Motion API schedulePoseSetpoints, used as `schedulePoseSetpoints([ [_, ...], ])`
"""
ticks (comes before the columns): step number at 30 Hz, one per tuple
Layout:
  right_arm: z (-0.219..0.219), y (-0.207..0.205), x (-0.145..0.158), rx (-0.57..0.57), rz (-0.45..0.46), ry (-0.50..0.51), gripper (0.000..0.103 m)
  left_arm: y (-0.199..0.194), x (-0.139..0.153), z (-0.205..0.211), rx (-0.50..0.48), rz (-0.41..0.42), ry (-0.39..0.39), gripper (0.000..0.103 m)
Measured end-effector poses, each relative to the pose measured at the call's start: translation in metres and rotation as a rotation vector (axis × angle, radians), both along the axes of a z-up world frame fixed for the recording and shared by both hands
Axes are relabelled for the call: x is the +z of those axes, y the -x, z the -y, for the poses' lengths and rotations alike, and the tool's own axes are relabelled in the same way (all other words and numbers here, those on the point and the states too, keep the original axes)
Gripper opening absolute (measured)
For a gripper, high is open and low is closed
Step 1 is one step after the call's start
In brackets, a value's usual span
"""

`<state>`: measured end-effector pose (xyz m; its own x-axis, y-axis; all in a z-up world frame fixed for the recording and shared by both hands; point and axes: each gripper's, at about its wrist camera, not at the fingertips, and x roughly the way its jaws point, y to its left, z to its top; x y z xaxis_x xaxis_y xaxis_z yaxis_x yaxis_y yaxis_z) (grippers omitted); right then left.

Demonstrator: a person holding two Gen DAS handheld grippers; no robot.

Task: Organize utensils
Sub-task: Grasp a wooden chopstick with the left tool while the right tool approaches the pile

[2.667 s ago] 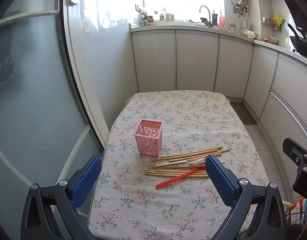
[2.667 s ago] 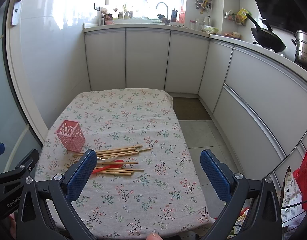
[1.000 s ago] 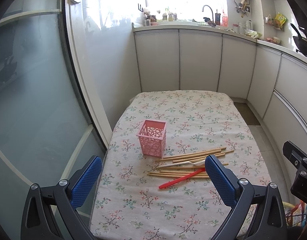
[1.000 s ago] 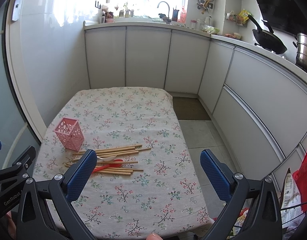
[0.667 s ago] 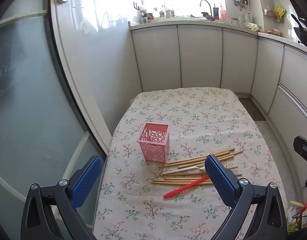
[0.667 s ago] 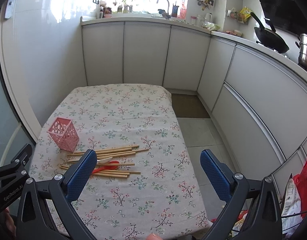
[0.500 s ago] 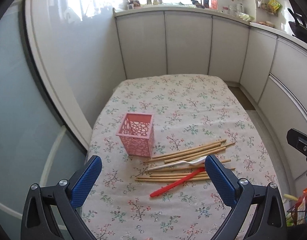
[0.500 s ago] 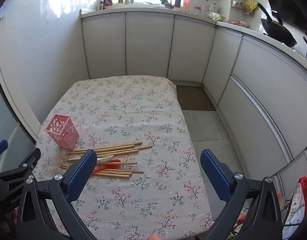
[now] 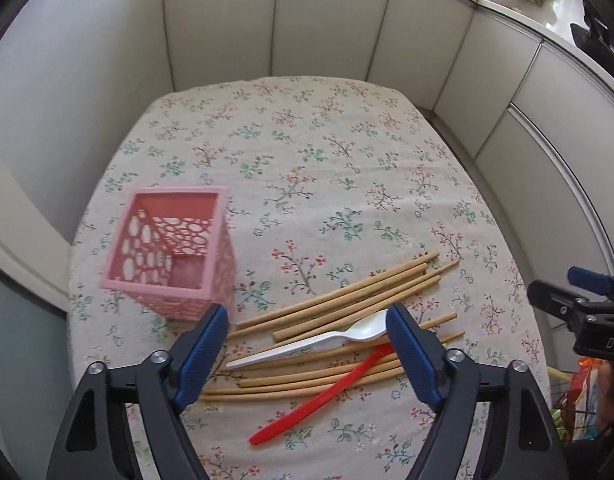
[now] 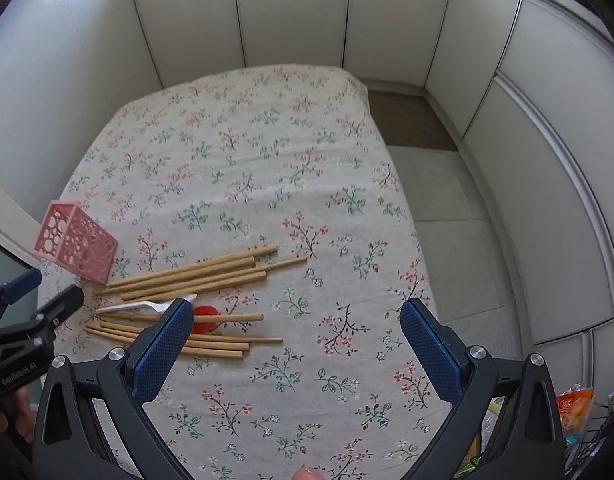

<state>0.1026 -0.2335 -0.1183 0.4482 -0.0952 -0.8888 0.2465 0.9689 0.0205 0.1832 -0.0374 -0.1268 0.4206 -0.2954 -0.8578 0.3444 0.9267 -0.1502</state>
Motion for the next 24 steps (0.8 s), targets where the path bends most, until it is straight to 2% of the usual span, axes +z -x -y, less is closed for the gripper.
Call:
schedulePoseSetpoints([
  [2,0.011,-0.011,-0.015,-0.009,-0.047,-0.035,0.103,-0.01,-0.009,0.015,-0.048,-0.041,0.023,0.062],
  [4,0.022,-0.022,-0.025,-0.023,-0.062,-0.044,0.103,-0.016,-0.014,0.039,-0.107,-0.052,0.0,0.055],
  [6,0.035,-0.029,-0.03,-0.06,-0.063,-0.043,0.102,-0.024,-0.022,0.062,-0.163,-0.065,-0.022,0.044],
  [9,0.055,-0.035,-0.039,-0.109,-0.078,-0.079,0.101,-0.043,-0.04,0.092,-0.215,-0.108,-0.03,0.035],
  [18,0.082,-0.042,-0.058,-0.146,-0.116,-0.142,0.095,-0.06,-0.081,0.142,-0.339,-0.175,-0.138,0.015],
  [24,0.089,-0.044,-0.063,-0.148,-0.125,-0.152,0.095,-0.065,-0.087,0.145,-0.371,-0.188,-0.143,0.014],
])
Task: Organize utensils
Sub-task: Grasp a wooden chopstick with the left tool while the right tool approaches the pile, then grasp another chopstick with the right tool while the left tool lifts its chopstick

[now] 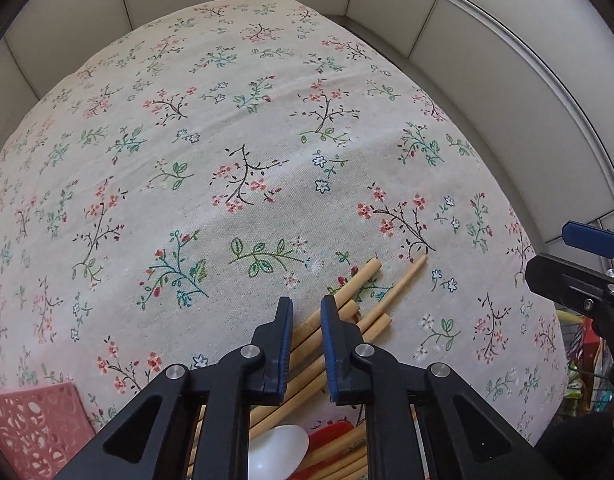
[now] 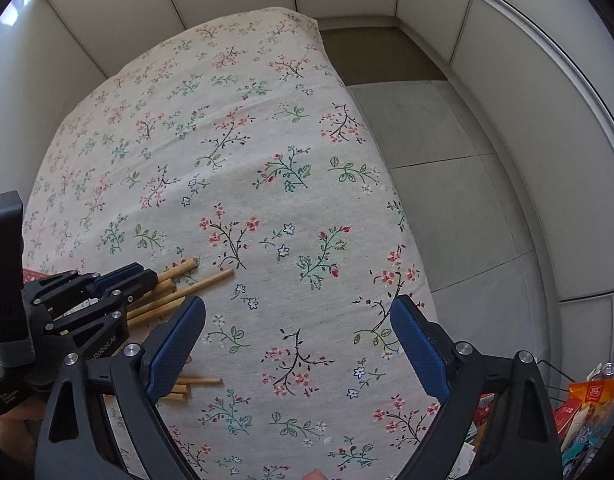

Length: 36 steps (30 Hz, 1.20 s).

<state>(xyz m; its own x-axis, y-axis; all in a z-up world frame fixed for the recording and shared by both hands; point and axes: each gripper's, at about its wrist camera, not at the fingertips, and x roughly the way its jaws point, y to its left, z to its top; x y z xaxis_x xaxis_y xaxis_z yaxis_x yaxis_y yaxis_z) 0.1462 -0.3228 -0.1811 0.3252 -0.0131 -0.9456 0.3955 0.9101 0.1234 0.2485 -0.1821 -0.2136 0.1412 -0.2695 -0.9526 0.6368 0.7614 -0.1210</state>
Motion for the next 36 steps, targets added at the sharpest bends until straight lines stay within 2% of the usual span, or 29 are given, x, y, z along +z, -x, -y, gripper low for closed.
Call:
schedulePoseSetpoints([
  [4,0.004,0.001,-0.001,-0.01,-0.002,-0.021,0.095,-0.004,-0.005,0.009,-0.032,-0.039,0.006,0.017],
  [10,0.004,0.001,0.0,-0.016,0.003,-0.018,0.095,-0.013,-0.009,0.024,-0.016,-0.028,-0.012,0.021],
  [16,0.002,-0.001,-0.007,-0.01,-0.01,-0.038,0.095,-0.023,-0.006,0.017,0.048,-0.022,0.03,0.015],
  [17,0.002,-0.002,-0.009,-0.009,-0.013,-0.046,0.095,-0.026,-0.005,0.012,0.065,-0.016,0.036,0.011],
  [18,0.003,-0.003,-0.012,-0.011,-0.016,-0.057,0.095,-0.027,-0.003,0.008,0.083,-0.003,0.039,0.001],
  [20,0.004,-0.004,-0.016,-0.016,-0.018,-0.087,0.093,-0.029,0.002,-0.001,0.121,0.041,0.024,0.0],
  [25,0.001,-0.011,-0.026,-0.026,-0.011,-0.187,0.087,-0.028,0.024,-0.028,0.176,0.083,0.061,0.0],
  [28,-0.006,-0.015,-0.034,-0.021,-0.024,-0.254,0.08,-0.026,0.028,-0.032,0.143,0.049,0.083,0.0],
  [31,-0.011,-0.016,-0.035,-0.026,-0.031,-0.281,0.075,-0.029,0.017,-0.022,0.097,0.022,0.039,0.003],
  [34,-0.008,-0.013,-0.03,-0.041,-0.027,-0.235,0.075,-0.027,0.003,-0.008,0.061,-0.011,0.01,0.008],
  [36,-0.001,-0.011,-0.03,-0.06,-0.031,-0.218,0.075,-0.023,-0.005,0.001,0.032,-0.002,-0.012,0.02],
])
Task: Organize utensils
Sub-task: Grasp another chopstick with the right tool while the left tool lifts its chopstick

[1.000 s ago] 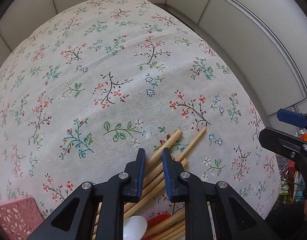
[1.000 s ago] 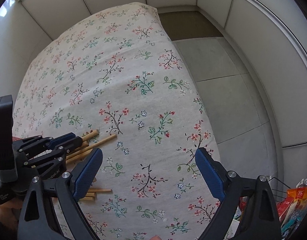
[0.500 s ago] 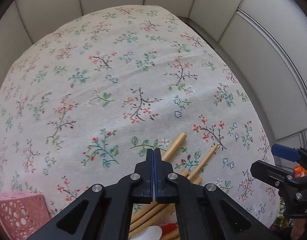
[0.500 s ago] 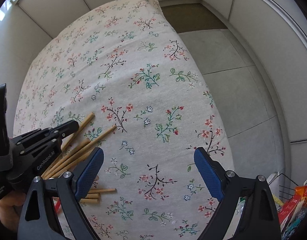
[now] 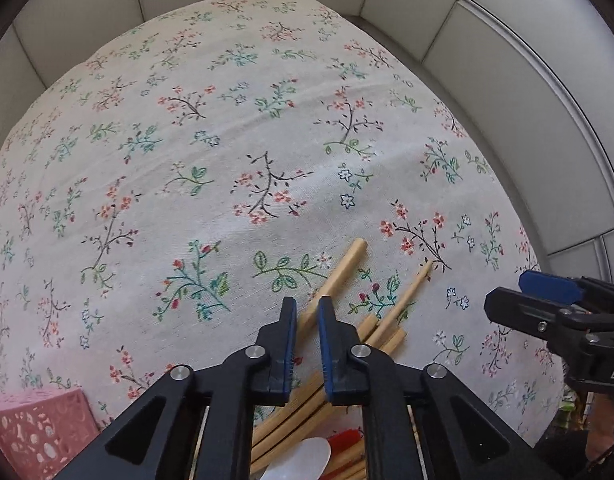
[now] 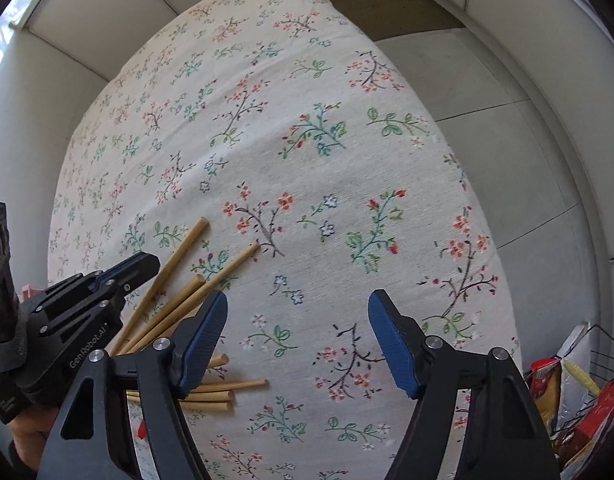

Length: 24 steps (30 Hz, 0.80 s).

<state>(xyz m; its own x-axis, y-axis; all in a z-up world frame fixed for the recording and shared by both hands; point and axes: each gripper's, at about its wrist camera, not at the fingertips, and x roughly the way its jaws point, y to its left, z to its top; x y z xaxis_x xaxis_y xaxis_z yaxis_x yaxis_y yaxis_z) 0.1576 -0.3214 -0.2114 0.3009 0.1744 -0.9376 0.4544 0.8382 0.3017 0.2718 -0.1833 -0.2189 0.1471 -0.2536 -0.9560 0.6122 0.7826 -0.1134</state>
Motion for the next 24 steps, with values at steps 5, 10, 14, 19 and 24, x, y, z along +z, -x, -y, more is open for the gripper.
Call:
schedulePoseSetpoints([
  [5,0.012,0.001,-0.006,-0.023,-0.016,-0.024,0.075,0.008,-0.002,0.018,-0.052,0.088,-0.066,0.021],
  [10,0.011,-0.001,-0.006,-0.019,-0.013,-0.036,0.075,0.009,-0.003,0.019,-0.041,0.122,-0.085,0.014],
  [14,0.007,-0.003,-0.005,-0.004,-0.008,-0.039,0.075,0.011,0.003,0.008,0.001,0.17,-0.093,0.011],
  [19,0.006,-0.004,-0.004,-0.013,0.015,-0.067,0.075,0.017,0.034,-0.025,0.083,0.213,-0.025,0.009],
  [24,-0.004,-0.013,-0.003,0.004,0.038,-0.102,0.068,0.029,0.071,-0.066,0.177,0.279,0.066,0.009],
])
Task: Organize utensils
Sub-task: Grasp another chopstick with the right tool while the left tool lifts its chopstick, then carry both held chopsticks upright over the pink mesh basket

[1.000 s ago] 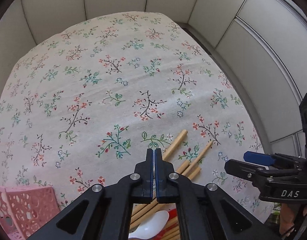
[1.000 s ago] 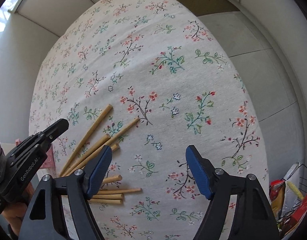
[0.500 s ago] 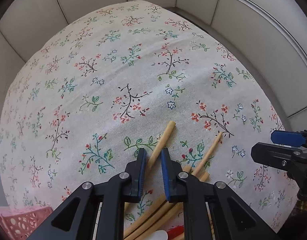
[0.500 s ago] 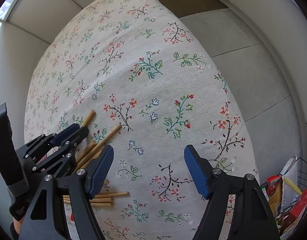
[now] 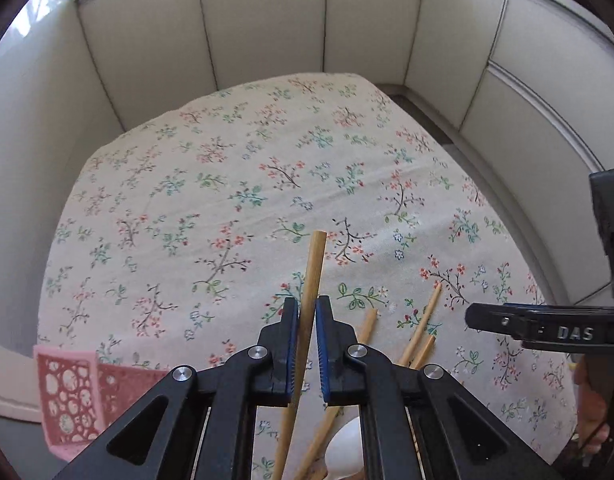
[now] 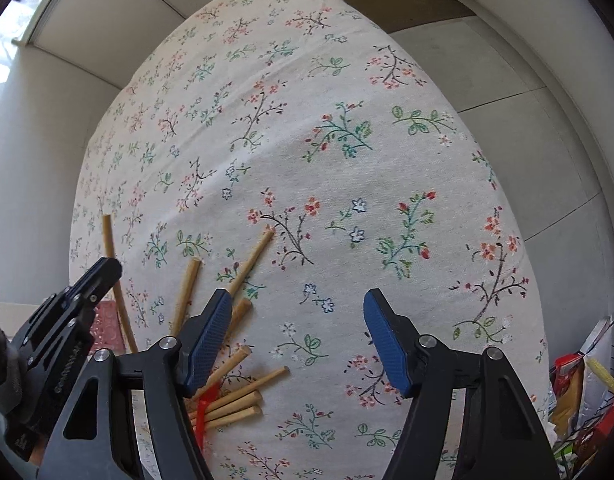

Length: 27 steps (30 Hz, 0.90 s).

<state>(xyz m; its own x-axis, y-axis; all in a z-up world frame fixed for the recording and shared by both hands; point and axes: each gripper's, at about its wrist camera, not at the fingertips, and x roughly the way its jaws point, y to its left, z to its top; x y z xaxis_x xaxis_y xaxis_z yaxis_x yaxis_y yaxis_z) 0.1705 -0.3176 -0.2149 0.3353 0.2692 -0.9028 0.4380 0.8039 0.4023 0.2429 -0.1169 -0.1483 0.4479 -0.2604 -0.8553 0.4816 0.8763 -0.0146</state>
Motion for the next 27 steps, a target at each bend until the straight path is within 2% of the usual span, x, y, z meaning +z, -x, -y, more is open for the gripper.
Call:
schedulePoseSetpoints([
  [5,-0.019,-0.02,-0.007,0.022,0.015,-0.05,0.047,0.025,0.034,-0.039,0.059,0.085,0.081,0.009],
  [8,-0.029,-0.032,-0.017,0.024,0.0,-0.071,0.038,0.037,0.051,-0.057,0.08,0.125,0.118,0.008],
  [15,-0.042,-0.049,-0.02,-0.033,-0.024,0.04,0.025,0.045,0.061,-0.096,0.121,0.147,0.203,0.008],
  [17,-0.05,-0.054,-0.02,-0.031,-0.045,0.124,0.01,0.045,0.061,-0.103,0.139,0.15,0.215,0.008],
  [19,-0.053,-0.056,-0.02,-0.043,-0.042,0.145,0.008,0.045,0.063,-0.11,0.148,0.146,0.233,0.008],
  [22,-0.05,-0.056,-0.02,-0.065,-0.018,0.119,0.0,0.049,0.065,-0.121,0.154,0.145,0.255,0.008],
  [27,-0.044,-0.047,-0.003,-0.058,0.044,0.074,0.0,0.055,0.074,-0.136,0.165,0.161,0.279,0.008],
])
